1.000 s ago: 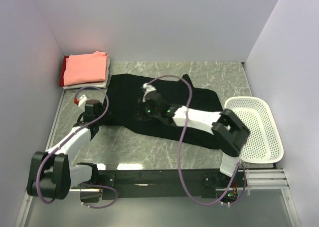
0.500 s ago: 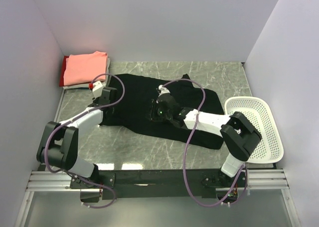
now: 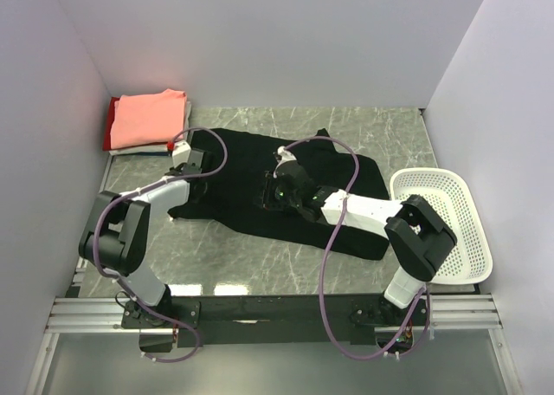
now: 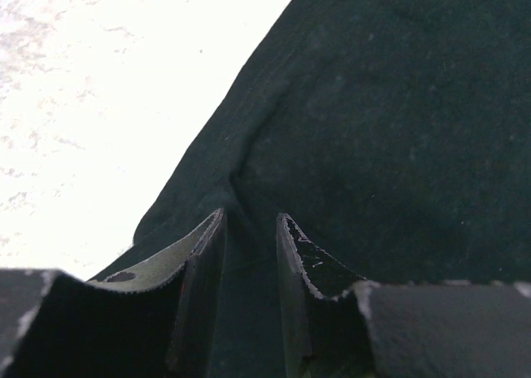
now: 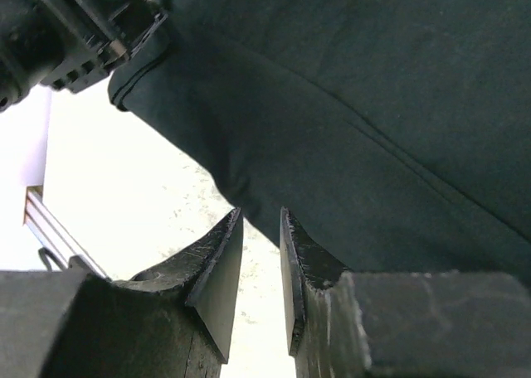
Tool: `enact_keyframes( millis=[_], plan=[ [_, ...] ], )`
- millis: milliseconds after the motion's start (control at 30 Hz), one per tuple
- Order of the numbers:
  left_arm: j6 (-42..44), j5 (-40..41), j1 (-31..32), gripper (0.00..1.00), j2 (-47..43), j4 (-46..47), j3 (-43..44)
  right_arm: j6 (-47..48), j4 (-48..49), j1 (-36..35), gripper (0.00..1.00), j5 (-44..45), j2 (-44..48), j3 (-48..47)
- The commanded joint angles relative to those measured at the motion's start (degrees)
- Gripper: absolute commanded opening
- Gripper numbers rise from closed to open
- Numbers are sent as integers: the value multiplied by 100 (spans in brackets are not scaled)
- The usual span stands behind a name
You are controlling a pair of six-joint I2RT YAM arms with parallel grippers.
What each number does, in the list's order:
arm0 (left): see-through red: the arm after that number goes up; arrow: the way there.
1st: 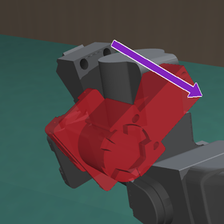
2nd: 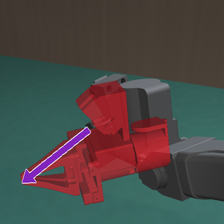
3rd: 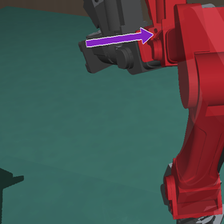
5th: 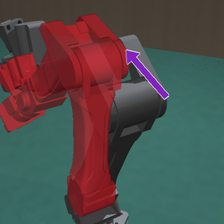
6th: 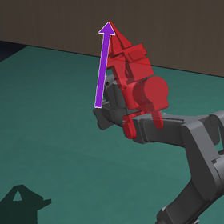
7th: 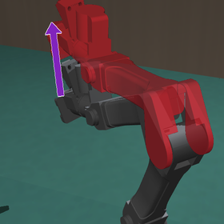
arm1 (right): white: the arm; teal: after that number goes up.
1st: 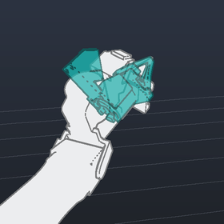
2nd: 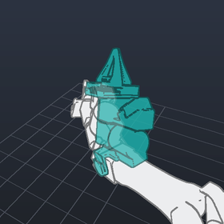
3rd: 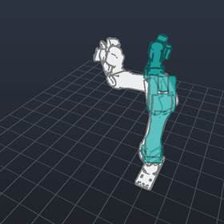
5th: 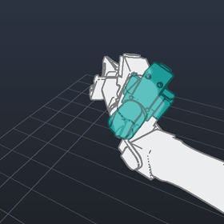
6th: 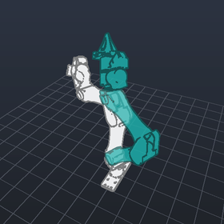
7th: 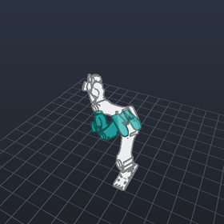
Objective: Fold and stack the t-shirts
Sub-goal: Fold the tshirt
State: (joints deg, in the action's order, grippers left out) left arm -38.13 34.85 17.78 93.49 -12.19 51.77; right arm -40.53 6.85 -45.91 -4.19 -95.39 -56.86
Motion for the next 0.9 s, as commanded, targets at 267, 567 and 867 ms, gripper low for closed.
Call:
enact_keyframes(
  millis=[267, 567, 867],
  plan=[
    [122, 119, 41, 35, 451, -442, 545, -51, 273, -23, 35, -609, 136, 70],
    [51, 198, 68, 34, 433, -645, 466, 19, 211, -278, 39, -812, -225, -150],
    [42, 268, 68, 21, 503, -873, 554, 116, 132, -524, 44, -953, -576, -466]
  ],
)
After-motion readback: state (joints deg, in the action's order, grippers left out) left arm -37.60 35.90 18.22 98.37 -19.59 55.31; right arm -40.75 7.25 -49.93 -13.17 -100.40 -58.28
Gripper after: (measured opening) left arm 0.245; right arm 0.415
